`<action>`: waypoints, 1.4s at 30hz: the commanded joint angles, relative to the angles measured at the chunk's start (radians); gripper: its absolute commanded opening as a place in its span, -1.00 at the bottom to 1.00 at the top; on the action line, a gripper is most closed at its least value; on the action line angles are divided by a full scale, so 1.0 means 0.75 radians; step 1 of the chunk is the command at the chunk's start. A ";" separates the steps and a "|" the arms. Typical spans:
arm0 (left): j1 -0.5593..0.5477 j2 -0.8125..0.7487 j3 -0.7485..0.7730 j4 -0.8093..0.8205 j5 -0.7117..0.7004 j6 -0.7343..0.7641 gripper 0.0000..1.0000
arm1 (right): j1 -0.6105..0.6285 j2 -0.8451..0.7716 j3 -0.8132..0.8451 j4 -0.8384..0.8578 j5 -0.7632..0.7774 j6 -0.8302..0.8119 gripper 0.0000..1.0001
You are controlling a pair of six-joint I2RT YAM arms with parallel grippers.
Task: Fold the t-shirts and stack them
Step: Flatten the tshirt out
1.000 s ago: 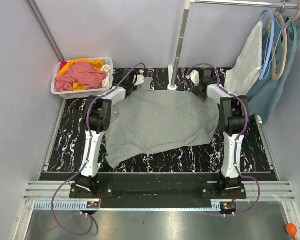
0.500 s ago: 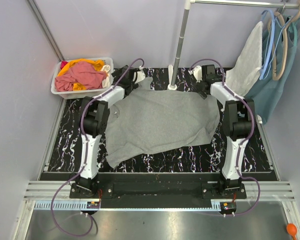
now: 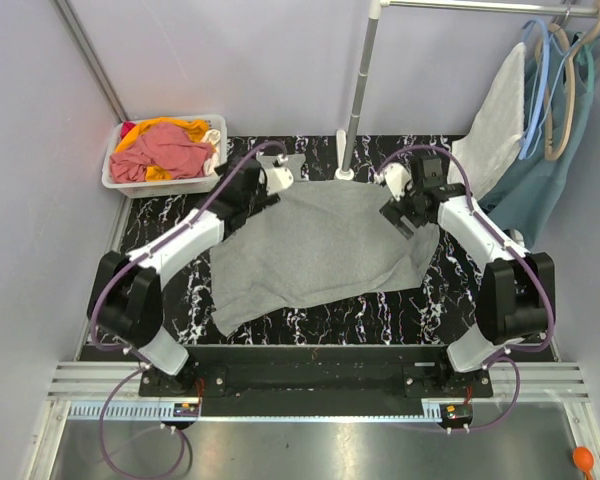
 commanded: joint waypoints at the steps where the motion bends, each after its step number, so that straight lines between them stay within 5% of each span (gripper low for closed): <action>1: -0.052 -0.229 -0.235 -0.137 0.097 -0.063 0.98 | 0.041 -0.121 -0.120 -0.204 -0.192 -0.045 0.87; 10: -0.075 -0.479 -0.442 -0.250 0.174 -0.145 0.98 | 0.044 -0.164 -0.179 -0.321 -0.354 -0.103 0.56; 29: -0.075 -0.407 -0.488 -0.238 0.191 -0.174 0.98 | 0.044 0.020 -0.194 -0.307 -0.395 -0.199 0.44; 38: -0.075 -0.417 -0.512 -0.246 0.187 -0.174 0.98 | 0.044 0.010 -0.218 -0.325 -0.371 -0.166 -0.30; 41: -0.079 -0.444 -0.510 -0.321 0.211 -0.176 0.98 | 0.044 -0.039 -0.242 -0.372 -0.368 -0.152 -0.62; 42: -0.091 -0.456 -0.508 -0.356 0.246 -0.176 0.98 | 0.041 -0.059 -0.251 -0.388 -0.368 -0.148 -0.92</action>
